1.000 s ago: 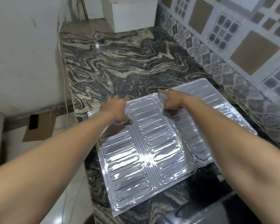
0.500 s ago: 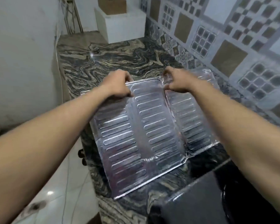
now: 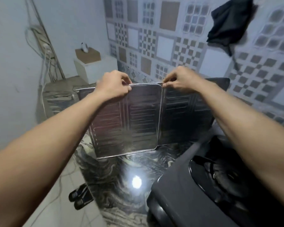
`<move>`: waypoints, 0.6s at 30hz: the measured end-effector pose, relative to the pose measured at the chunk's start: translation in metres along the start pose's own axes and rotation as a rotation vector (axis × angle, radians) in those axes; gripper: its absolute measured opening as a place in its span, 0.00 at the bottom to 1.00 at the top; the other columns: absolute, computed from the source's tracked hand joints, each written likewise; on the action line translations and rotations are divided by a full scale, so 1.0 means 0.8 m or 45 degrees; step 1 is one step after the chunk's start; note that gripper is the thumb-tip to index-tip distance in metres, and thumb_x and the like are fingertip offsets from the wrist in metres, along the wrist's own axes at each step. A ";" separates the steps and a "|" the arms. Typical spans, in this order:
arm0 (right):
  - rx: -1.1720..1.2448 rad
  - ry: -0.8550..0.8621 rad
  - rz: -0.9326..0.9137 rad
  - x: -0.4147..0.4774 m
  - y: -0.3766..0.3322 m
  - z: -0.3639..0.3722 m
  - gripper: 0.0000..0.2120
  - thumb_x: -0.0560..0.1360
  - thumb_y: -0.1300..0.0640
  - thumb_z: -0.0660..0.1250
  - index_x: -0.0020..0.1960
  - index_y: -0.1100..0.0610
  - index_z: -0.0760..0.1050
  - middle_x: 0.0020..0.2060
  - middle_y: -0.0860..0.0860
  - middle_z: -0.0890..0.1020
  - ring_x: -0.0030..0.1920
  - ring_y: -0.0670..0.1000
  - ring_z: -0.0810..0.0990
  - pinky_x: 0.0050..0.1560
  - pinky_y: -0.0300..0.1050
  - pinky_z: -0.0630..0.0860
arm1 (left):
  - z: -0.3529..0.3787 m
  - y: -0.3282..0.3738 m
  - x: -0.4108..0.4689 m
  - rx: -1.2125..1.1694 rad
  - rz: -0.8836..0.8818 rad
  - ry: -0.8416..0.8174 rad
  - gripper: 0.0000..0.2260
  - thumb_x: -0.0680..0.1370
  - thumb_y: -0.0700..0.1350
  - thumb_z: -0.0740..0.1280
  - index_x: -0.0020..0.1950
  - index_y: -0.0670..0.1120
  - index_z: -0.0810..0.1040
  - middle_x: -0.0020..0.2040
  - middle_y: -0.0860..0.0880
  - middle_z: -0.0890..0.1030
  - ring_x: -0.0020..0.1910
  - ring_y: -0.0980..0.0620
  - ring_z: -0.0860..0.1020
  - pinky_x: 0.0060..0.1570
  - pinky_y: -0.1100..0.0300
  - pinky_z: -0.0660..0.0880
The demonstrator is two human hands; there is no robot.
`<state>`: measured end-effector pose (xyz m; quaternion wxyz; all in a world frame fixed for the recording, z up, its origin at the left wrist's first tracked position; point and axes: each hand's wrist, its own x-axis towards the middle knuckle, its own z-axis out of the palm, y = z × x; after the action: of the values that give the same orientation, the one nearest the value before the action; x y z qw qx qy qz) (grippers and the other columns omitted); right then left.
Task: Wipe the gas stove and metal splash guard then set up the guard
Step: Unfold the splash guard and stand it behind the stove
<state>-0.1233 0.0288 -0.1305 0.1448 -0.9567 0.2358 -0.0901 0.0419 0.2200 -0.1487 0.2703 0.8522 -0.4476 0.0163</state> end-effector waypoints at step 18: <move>0.311 0.104 0.001 -0.017 -0.017 0.021 0.12 0.78 0.60 0.69 0.57 0.48 0.84 0.54 0.45 0.85 0.52 0.41 0.80 0.46 0.32 0.71 | 0.084 0.056 -0.028 -0.869 -0.864 0.229 0.63 0.68 0.65 0.74 0.77 0.38 0.29 0.78 0.31 0.40 0.79 0.36 0.44 0.76 0.43 0.47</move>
<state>-0.1256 0.0510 -0.1433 0.2507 -0.9274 0.2290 -0.1569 -0.0203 0.1851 -0.1921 0.5619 0.8080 -0.0992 -0.1467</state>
